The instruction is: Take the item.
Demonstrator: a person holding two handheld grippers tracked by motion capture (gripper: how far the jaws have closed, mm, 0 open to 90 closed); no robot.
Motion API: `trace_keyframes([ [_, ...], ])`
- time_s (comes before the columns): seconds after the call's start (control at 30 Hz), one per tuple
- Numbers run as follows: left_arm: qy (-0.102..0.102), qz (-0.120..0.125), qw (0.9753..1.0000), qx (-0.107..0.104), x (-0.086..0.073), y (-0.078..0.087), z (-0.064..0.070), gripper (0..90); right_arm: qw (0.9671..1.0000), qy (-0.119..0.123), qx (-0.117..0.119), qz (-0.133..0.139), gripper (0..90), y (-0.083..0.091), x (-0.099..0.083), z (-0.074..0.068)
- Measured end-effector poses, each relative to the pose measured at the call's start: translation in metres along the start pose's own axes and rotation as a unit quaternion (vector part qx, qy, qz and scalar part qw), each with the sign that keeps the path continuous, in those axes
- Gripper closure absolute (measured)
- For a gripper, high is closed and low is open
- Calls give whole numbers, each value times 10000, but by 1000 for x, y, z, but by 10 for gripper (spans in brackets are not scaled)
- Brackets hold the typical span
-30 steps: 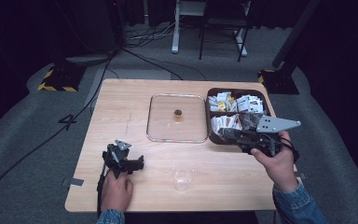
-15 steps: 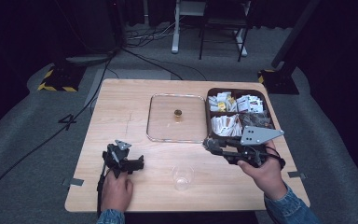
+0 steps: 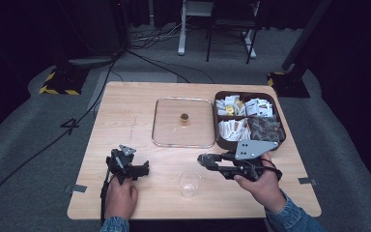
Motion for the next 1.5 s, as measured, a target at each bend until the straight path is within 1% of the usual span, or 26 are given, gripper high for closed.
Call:
trace_keyframes([
  [0.3,0,-4,10000,3,0,0,0,0,9996,-115,237,57,721,-20,-4,-8],
  [0.47,4,3,10000,-1,0,0,0,0,9991,-203,372,10,721,-32,-10,-11],
  [0.67,0,1,10000,0,0,0,0,0,9981,-314,514,-148,721,-45,-21,-11],
  [0.93,-15,-3,10000,7,0,0,0,0,9967,-401,600,-375,720,-55,-33,-12],
  [1.03,-1,2,10000,7,0,0,0,0,9958,-472,618,-476,720,-58,-38,-12],
  [1.3,1,2,10000,8,0,0,0,0,9948,-532,598,-635,720,-62,-46,-11],
  [1.5,-3,2,10000,10,0,0,0,0,9945,-521,557,-724,720,-65,-51,-9],
])
Point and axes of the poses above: each handheld gripper's, and its own axes: y roughly backward along the jaws, x roughly out of its top, z roughly to its right, the point moved 10 cm from there along -y, roughly forward along the jaws, and after that the axes turned 12 degrees about x, right-handed, at the moved point
